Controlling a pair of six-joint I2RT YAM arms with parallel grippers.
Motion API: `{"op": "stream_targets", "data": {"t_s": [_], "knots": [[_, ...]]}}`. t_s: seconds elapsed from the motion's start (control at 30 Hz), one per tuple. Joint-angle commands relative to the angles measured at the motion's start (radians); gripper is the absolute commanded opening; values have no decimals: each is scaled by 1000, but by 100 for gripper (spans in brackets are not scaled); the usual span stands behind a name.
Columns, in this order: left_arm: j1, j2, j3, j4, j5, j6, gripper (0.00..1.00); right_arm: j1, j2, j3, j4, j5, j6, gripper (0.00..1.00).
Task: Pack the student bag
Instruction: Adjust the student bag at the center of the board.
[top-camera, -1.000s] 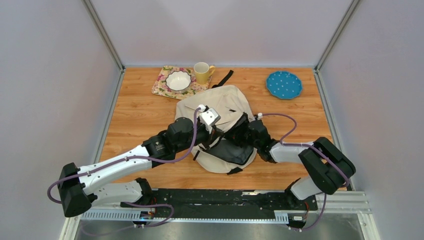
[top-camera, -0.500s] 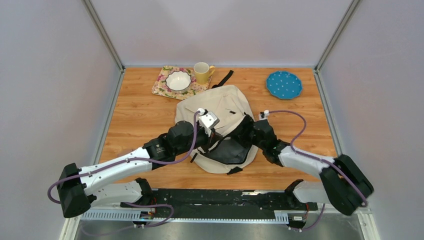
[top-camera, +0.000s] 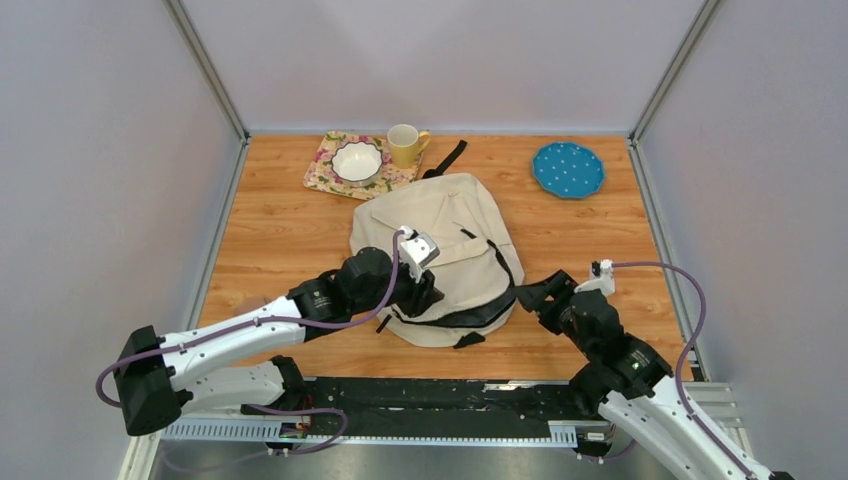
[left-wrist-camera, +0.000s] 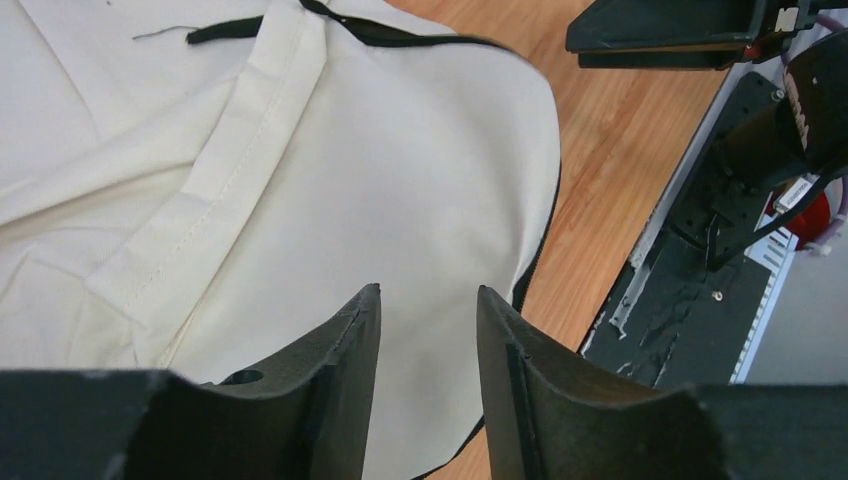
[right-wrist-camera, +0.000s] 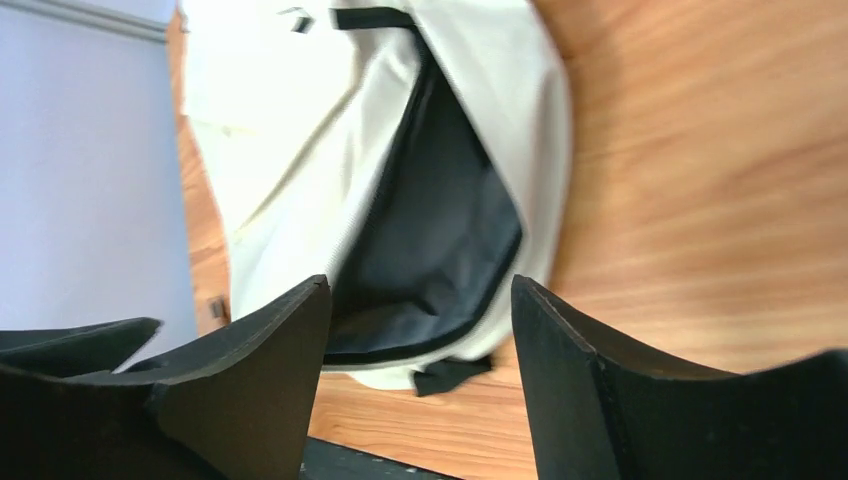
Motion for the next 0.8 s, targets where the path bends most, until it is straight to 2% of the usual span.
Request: {"op": "stream_targets", "data": {"t_s": [0.0, 0.07, 0.13, 0.17, 0.4, 0.5, 0.6, 0.63, 0.77], "knots": [[-1, -39, -7, -54, 23, -45, 50, 2, -56, -29, -211, 67, 33, 70], [-2, -78, -15, -57, 18, -53, 60, 3, -10, -54, -182, 27, 49, 70], [-1, -120, -13, -75, -3, -56, 61, 2, 39, -75, -106, -32, 61, 68], [-1, -134, -10, -83, -12, -54, 65, 3, 85, -95, -78, -45, 67, 67], [1, -223, -22, -192, -260, -34, 70, 3, 246, -107, 128, -72, 63, 59], [21, -243, -44, -219, -308, -51, 72, 3, 298, -101, 178, -56, 66, 57], [77, -263, -76, -223, -279, -88, 73, 0, 335, -83, 192, -23, 61, 53], [123, -269, -84, -224, -262, -103, 73, 2, 363, -81, 197, -12, 58, 49], [249, -284, -122, -223, -151, -183, 74, -15, 426, -74, 221, 3, 27, 45]]}}
